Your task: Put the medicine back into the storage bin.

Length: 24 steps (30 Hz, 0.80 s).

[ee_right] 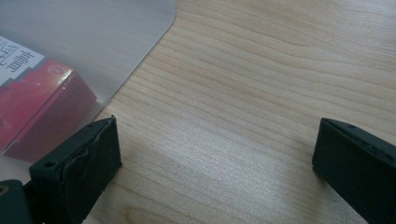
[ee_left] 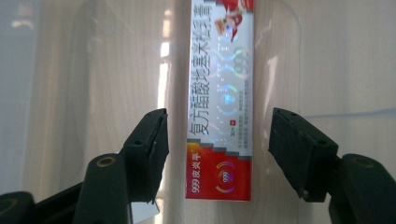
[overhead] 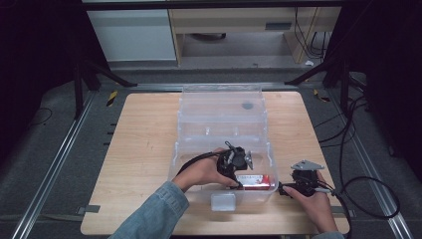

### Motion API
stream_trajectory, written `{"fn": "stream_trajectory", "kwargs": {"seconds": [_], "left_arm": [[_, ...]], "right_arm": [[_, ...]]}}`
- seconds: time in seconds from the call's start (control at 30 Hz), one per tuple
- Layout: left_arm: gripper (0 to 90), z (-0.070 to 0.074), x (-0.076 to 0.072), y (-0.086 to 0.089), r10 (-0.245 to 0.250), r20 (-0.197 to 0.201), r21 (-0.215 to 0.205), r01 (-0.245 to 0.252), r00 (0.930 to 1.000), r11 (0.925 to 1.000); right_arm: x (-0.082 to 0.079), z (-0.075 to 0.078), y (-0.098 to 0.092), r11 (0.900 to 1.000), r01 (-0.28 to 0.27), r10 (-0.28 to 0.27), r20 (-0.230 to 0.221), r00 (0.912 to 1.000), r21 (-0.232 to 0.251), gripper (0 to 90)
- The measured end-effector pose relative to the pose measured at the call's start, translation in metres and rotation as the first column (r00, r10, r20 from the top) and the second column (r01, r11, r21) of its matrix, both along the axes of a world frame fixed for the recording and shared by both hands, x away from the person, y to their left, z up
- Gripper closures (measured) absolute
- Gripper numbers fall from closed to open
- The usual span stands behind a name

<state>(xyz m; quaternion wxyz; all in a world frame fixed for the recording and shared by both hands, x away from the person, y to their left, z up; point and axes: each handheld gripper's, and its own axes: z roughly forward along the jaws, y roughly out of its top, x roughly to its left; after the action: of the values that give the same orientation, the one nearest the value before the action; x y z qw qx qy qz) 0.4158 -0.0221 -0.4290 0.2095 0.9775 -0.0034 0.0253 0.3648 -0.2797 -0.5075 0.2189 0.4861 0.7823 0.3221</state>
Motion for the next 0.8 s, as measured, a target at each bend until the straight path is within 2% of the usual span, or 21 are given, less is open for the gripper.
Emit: {"fn": "stream_trajectory", "kwargs": {"seconds": [0.2,0.3,0.47,0.6,0.67,0.8], "left_arm": [[36.1,0.018,-0.004,0.005,0.009,0.019,-0.093,-0.008,0.9998,0.9956],[34.8,0.024,-0.006,0.008,0.03,0.017,-0.148,-0.027,0.9994,0.9886],[32.8,0.032,-0.009,0.012,0.037,0.04,-0.173,-0.03,0.9985,0.9844],[31.1,0.042,-0.014,0.017,0.052,0.061,-0.208,-0.038,0.9968,0.9774],[30.5,0.044,-0.015,0.018,0.05,0.068,-0.208,-0.035,0.9964,0.9775],[29.9,0.052,-0.016,0.026,0.075,0.087,-0.229,-0.053,0.9934,0.972]], "right_arm": [[0.0,0.0,0.0,1.0,0.0,0.0,0.0,1.0,0.0,1.5],[0.0,0.0,0.0,1.0,0.0,0.0,0.0,1.0,0.0,1.5],[0.0,0.0,0.0,1.0,0.0,0.0,0.0,1.0,0.0,1.5],[0.0,0.0,0.0,1.0,0.0,0.0,0.0,1.0,0.0,1.5],[0.0,0.0,0.0,1.0,0.0,0.0,0.0,1.0,0.0,1.5],[0.0,0.0,0.0,1.0,0.0,0.0,0.0,1.0,0.0,1.5]]}}
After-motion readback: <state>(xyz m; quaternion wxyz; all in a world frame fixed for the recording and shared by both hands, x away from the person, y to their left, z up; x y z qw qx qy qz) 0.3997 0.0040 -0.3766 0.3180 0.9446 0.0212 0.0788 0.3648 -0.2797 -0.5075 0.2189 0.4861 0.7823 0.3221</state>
